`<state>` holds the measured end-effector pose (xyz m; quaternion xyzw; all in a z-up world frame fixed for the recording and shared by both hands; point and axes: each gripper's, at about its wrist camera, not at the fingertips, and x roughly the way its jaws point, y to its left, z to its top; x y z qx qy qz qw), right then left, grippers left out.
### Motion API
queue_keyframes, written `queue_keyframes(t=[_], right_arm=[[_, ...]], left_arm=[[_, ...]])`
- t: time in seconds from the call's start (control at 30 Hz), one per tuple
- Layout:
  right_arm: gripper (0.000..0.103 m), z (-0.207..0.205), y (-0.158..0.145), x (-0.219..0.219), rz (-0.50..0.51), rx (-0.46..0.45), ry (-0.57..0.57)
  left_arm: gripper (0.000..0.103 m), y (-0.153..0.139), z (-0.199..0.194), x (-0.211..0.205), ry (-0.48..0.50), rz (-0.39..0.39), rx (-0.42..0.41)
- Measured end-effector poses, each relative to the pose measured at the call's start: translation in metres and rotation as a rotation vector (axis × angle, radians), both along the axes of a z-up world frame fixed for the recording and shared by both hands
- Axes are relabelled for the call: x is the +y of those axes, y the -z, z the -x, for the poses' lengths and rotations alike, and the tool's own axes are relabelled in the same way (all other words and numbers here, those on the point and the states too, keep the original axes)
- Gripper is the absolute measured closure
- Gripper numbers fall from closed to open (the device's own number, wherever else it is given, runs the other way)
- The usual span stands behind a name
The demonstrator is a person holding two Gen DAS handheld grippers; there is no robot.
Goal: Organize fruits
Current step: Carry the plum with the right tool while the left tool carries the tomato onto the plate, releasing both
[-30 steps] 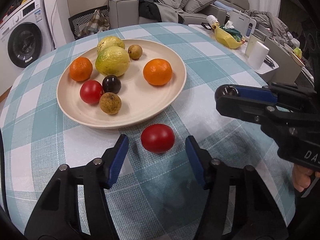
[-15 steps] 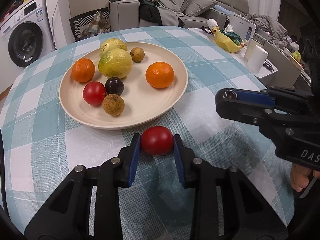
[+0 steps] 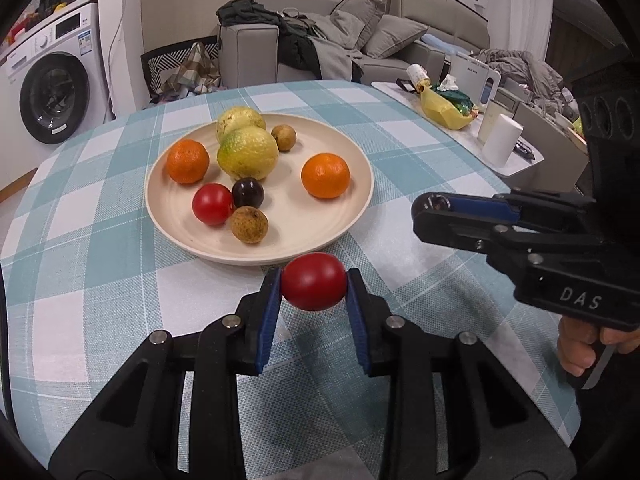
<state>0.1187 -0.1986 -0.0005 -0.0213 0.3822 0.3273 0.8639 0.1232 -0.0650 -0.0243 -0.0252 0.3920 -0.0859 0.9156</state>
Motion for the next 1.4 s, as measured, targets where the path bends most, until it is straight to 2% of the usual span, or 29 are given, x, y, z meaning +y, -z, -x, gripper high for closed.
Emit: queue_keyframes(t=[0.27,0.8,1.4], right_arm=[[0.076,0.003,-0.001,0.009,-0.008,-0.019,-0.007],[0.076,-0.001,-0.008,0.017,-0.030,-0.046,0.020],[0.076,-0.018,-0.002,0.044,-0.033,-0.039,0.032]], left_arm=[[0.074,-0.016,0.010,0.015,-0.030,0.008,-0.058],[0.074,-0.028,0.007,0.033,-0.073,-0.016,-0.108],[0.074,-0.016,-0.017,0.049,-0.120,-0.030,-0.099]])
